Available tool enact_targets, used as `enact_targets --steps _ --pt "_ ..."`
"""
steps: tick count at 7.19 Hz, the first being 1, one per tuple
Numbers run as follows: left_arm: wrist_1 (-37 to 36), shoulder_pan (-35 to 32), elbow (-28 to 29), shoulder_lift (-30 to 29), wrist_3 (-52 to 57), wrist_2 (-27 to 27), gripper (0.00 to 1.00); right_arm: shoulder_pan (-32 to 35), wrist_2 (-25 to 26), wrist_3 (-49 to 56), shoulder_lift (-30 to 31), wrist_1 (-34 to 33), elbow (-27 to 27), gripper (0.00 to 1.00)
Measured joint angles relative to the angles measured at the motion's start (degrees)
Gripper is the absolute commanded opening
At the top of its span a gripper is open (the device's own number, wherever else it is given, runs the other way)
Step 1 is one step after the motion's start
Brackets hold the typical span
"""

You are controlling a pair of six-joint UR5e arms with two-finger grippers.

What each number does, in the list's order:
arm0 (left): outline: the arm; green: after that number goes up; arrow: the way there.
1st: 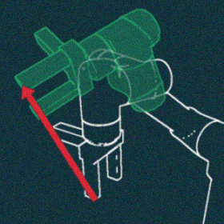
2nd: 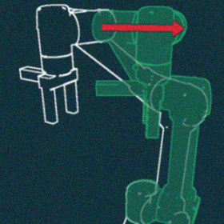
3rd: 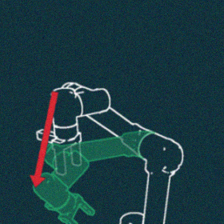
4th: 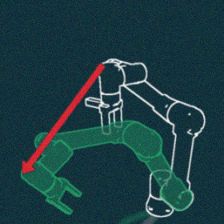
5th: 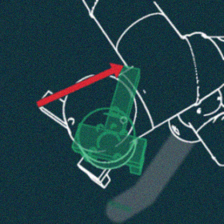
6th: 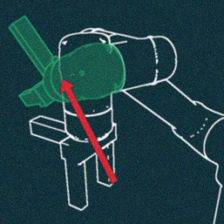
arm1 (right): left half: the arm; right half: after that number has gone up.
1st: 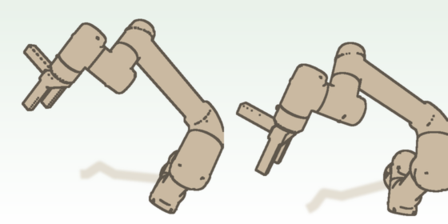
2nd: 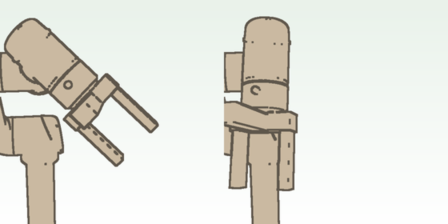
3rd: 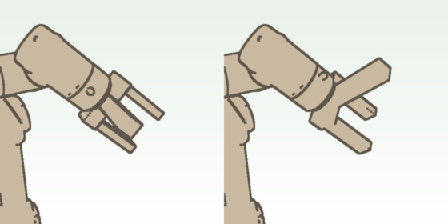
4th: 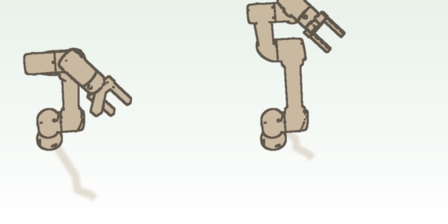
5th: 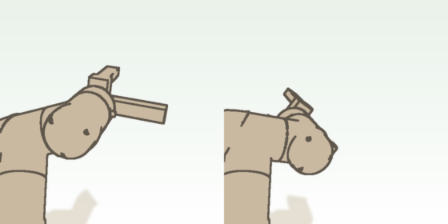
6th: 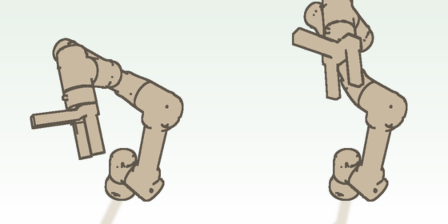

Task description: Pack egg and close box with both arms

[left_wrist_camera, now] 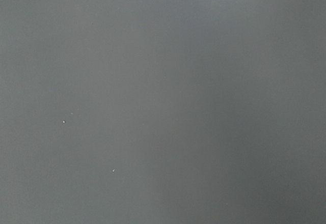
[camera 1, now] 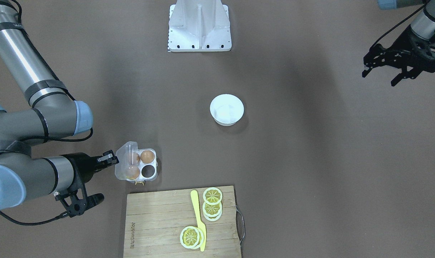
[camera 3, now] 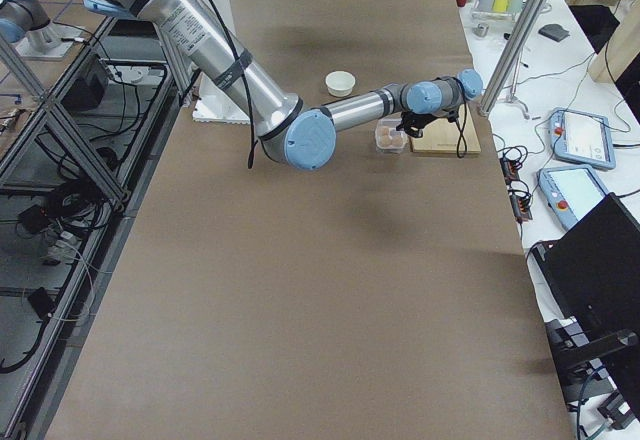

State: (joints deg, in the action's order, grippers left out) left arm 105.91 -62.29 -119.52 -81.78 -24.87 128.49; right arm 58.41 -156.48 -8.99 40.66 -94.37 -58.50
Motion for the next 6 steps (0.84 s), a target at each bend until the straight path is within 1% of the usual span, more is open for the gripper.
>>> enact_targets --steps 1,2,3,5,6 --pt "0.0 -0.1 0.1 0.1 0.1 0.0 0.97 0.0 -0.5 -1.6 -1.4 0.0 0.4 0.19" --pt "0.0 -0.3 0.4 0.8 1.8 0.0 0.97 0.5 -0.9 -2.3 -1.9 0.1 0.2 0.27" --pt "0.0 -1.6 0.8 2.1 5.9 0.0 0.97 1.9 -1.1 -1.9 -1.1 0.1 -0.7 0.60" --pt "0.0 -5.4 2.8 3.8 13.5 0.2 0.97 5.4 -1.0 -0.1 2.7 0.1 -4.3 0.99" --pt "0.1 -6.8 3.8 4.9 15.8 0.7 0.97 7.2 -0.9 0.3 5.0 0.1 -6.4 0.99"
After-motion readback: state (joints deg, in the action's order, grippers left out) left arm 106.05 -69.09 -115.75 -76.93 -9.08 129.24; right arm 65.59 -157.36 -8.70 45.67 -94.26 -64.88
